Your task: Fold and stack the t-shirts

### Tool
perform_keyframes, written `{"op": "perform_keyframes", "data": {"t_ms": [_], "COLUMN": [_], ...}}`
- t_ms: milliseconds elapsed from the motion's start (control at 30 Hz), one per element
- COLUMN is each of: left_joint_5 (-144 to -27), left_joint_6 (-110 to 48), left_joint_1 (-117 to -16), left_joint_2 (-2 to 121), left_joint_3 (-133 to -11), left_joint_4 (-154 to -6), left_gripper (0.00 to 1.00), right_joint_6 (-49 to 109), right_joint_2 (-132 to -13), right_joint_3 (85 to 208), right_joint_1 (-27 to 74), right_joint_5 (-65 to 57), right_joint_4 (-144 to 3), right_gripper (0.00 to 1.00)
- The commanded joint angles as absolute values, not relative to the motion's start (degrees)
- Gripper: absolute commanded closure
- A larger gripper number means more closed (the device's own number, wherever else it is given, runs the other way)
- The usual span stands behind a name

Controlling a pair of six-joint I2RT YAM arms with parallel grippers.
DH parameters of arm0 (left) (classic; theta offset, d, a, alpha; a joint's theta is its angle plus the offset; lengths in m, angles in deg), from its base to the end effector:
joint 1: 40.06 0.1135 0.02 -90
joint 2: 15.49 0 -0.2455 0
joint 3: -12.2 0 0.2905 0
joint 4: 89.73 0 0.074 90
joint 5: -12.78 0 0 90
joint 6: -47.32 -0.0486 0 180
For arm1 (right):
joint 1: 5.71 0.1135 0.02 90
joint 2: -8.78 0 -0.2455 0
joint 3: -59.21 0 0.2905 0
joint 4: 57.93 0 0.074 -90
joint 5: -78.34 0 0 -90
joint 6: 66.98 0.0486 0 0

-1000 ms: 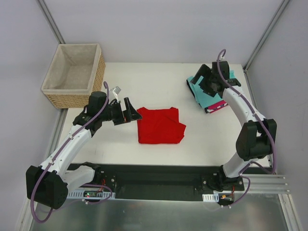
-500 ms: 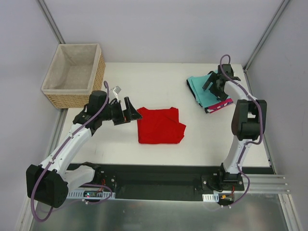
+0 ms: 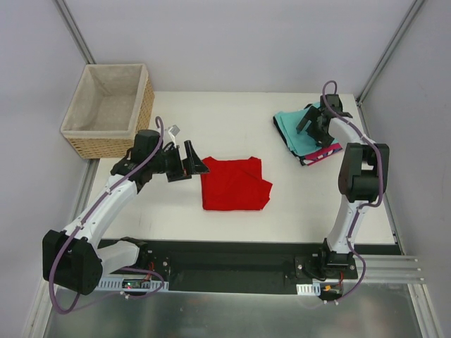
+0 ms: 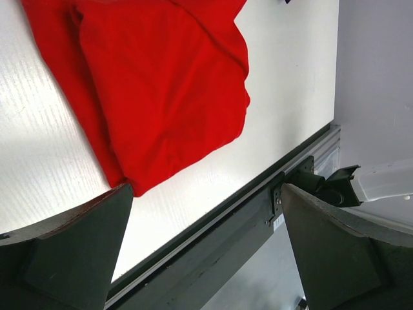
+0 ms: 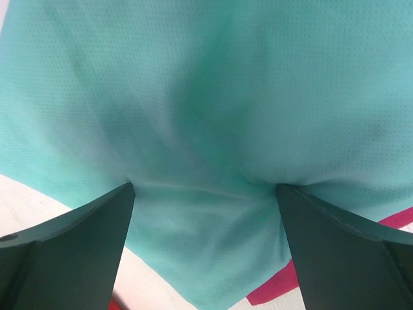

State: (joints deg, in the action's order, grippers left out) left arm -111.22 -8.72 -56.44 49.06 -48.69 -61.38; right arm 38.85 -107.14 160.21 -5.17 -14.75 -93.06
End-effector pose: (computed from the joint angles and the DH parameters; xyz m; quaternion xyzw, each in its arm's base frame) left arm 0.2814 -0.1110 0.2561 0.0122 0.8483 -0.4286 0.3108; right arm 0.4867 0.0020 0.1656 0.1341 0.9299 0.0235 0.3416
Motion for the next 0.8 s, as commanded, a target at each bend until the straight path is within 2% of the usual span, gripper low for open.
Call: {"op": "perform_keyframes", "data": {"t_ms": [0, 400, 767], "left_joint_5": [-110.8, -110.9, -111.5], "left_joint_6": [-9.3, -9.6, -9.5], "left_joint_1": [-56.0, -56.0, -55.9], "left_joint_2": [49.6, 48.1, 46.1], "left_joint_3": [-50.8, -49.5, -48.3], "left_joint_4": [-61.5, -61.4, -61.4], "left_gripper": [0.01, 0.01, 0.01], "right_joint_6": [39.6, 41.6, 49.1], "right_joint_2": [-105.8, -101.5, -96.4], "right_joint_3": [157.0, 147.6, 140.0], "right_joint_1": [-4.1, 0.1, 9.5], "right_joint_5": [-14.0, -15.2, -16.3], "right_joint_4": [-98.4, -98.1, -96.1], "right_gripper": [0.02, 0.02, 0.03]}}
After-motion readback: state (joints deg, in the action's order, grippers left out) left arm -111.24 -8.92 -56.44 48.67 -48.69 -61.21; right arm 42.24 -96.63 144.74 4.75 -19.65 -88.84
